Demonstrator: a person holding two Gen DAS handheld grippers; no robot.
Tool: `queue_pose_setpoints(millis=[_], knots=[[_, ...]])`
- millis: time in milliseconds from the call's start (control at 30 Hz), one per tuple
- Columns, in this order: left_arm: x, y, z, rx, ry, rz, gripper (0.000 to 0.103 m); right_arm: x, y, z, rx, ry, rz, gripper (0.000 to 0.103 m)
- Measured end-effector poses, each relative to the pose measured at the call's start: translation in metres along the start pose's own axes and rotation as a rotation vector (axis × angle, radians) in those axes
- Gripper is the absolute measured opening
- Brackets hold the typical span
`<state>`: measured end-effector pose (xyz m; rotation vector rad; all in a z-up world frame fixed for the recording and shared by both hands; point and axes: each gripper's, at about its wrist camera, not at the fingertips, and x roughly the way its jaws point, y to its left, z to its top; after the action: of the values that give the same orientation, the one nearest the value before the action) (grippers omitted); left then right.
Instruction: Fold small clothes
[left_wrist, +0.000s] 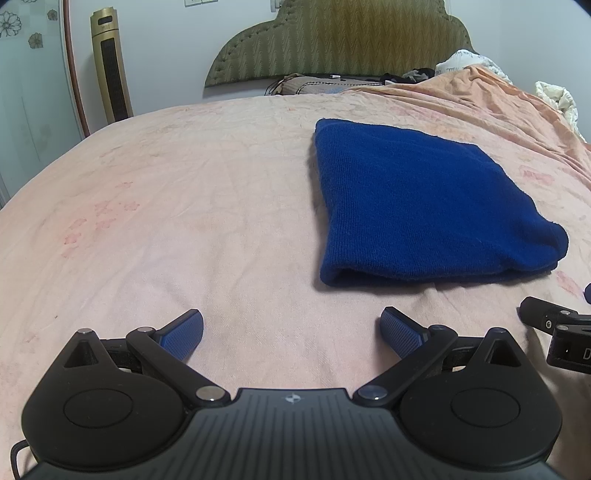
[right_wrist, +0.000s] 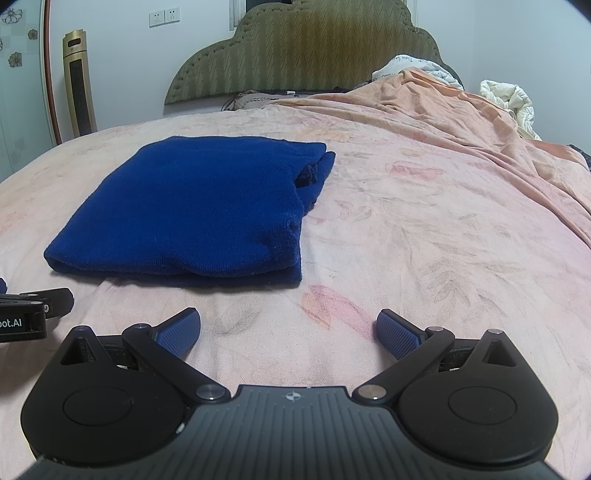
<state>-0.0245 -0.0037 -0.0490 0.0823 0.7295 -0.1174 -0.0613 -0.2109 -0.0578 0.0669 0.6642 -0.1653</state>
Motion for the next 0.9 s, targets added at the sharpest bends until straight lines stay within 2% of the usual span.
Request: queue_pose_setpoints(millis=[900], knots=[[-0.008,0.002,0.006,-0.003,0.042,-0.004,0.103,-0.018,0.002,0.002,0.020,-0.006,0.034,0.102]])
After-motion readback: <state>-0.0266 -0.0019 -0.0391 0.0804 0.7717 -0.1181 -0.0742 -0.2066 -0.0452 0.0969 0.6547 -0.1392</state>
